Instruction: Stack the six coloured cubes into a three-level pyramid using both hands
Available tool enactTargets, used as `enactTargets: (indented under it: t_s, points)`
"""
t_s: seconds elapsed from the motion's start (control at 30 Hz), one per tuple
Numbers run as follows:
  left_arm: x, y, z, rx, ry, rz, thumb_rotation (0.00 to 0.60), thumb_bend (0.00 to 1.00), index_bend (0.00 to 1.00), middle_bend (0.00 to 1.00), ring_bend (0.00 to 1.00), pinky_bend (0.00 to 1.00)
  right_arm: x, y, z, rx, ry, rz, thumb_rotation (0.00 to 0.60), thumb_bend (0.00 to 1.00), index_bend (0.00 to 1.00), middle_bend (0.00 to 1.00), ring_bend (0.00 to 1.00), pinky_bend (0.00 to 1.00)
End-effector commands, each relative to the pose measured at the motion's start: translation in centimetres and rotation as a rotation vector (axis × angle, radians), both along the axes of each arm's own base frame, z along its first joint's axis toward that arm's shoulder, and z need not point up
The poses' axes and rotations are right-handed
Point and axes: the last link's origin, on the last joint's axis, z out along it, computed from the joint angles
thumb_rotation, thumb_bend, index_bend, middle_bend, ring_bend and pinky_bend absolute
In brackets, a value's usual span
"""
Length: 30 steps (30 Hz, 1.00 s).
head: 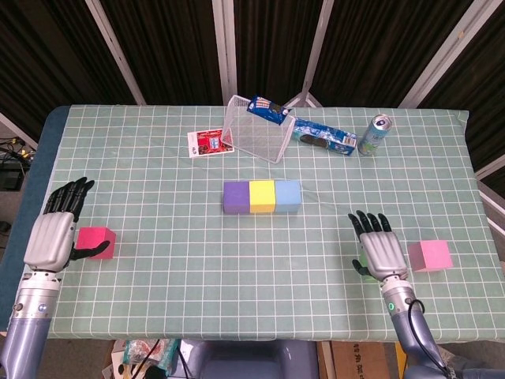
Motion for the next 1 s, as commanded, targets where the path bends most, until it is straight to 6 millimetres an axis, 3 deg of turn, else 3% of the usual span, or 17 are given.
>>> enactTargets:
  t_s: [0.03,0.43,0.8,0.9,1.0]
  points:
    - [0.1,0.0,0.0,0.000,0.000,-0.002,0.600,0.14,0.00,0.02,0.00,0.05,-0.7,0.8,0.3,0.016,0.019,-0.009,0.600,0.32,0.00,0.07,0.05,0.00]
    - [0.2,-0.2,0.0,0.003,0.000,-0.010,0.600,0.14,0.00,0.02,0.00,0.05,-3.9,2.2,0.0,0.078,0.062,-0.075,0.600,0.32,0.00,0.07,0.05,0.00]
    - [0.1,-0.4,0.2,0.009,0.001,-0.010,0.600,0.14,0.00,0.02,0.00,0.05,-6.2,1.5,-0.3,0.073,0.112,-0.117,0.600,0.32,0.00,0.07,0.05,0.00]
    - [0.1,-0.4,0.2,0.009,0.001,-0.008,0.600,0.14,0.00,0.02,0.00,0.05,-6.7,1.3,-0.3,0.069,0.111,-0.133,0.600,0.32,0.00,0.12,0.06,0.00]
    - [0.0,-0.4,0.2,0.006,0.000,-0.004,0.600,0.14,0.00,0.02,0.00,0.05,-7.0,1.2,-0.3,0.071,0.115,-0.139,0.600,0.32,0.00,0.24,0.12,0.00]
